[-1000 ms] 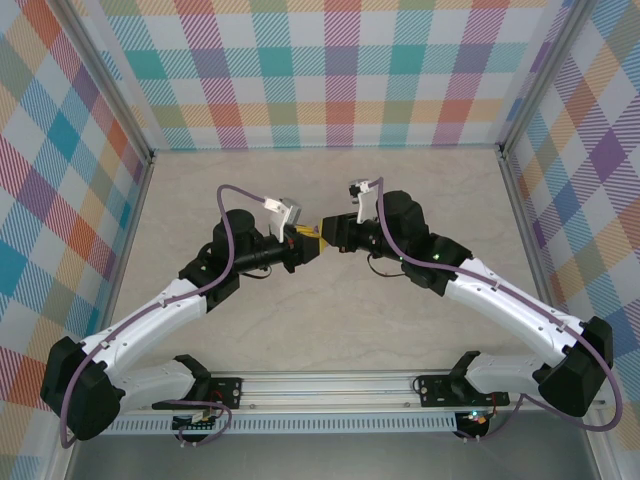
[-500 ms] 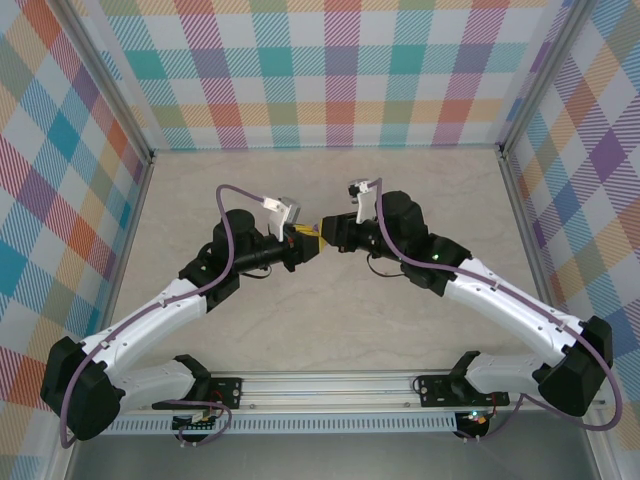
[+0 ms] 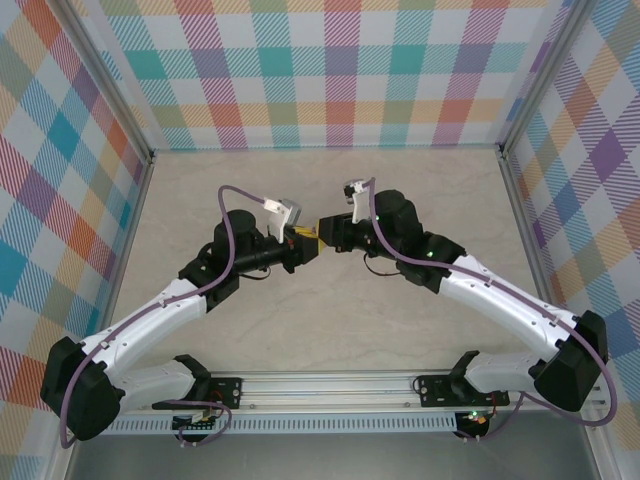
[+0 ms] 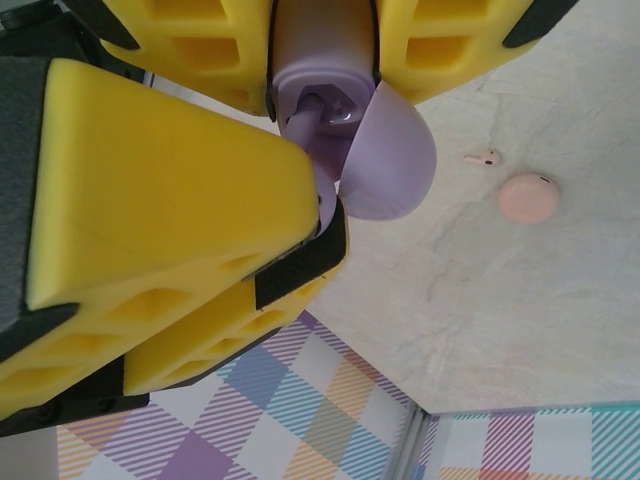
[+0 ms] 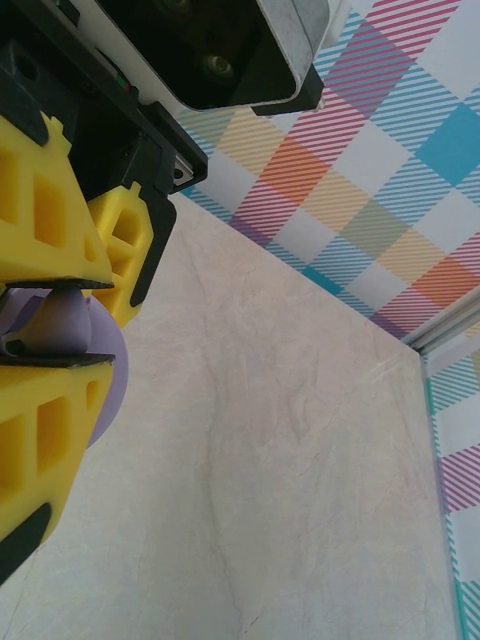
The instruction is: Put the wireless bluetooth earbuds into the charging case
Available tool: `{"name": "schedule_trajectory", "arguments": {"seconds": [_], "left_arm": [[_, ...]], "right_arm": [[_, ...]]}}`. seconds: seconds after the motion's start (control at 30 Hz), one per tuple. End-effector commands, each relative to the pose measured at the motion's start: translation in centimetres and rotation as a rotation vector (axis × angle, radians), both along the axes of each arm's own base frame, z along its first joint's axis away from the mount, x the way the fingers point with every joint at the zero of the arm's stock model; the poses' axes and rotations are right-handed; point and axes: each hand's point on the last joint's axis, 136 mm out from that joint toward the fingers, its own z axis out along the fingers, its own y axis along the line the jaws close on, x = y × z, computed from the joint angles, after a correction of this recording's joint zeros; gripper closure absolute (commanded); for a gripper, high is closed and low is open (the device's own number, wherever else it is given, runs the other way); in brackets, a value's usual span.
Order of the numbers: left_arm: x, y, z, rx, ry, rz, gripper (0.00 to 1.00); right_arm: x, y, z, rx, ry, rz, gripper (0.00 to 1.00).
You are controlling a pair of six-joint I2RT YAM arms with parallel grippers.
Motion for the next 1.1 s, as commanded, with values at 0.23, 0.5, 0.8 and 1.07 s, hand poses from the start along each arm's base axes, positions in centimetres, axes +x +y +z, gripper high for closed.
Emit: {"name": "schedule_trajectory", "arguments": {"seconds": [0.23,0.5,0.8,1.07], "left_arm": [[0.5,0.1,3.6,-0.050,-0.085,0.034,0.87],[1.0,0.1,3.8,-0.046,-0.076,0.054,0.87],[0.4,-0.4,4.0,-0.061,-0.077,0.004,0.88],[0.8,-0.2,4.3,-0.064,-0.069,0.036,0.88]], "right_arm": [[-0.8,0.4,-0.3,-0.034,0.007,0.015,0.81],[-0.5,0.1,-0.9,-0.076,-0.002,-0.024,0.82],[-0.3,0.1,-1.2,-0.122,-0.019,-0.053,0.82],[-1.2,0.9,-1.3,-0.116,-0.011,0.001,0.83]]}}
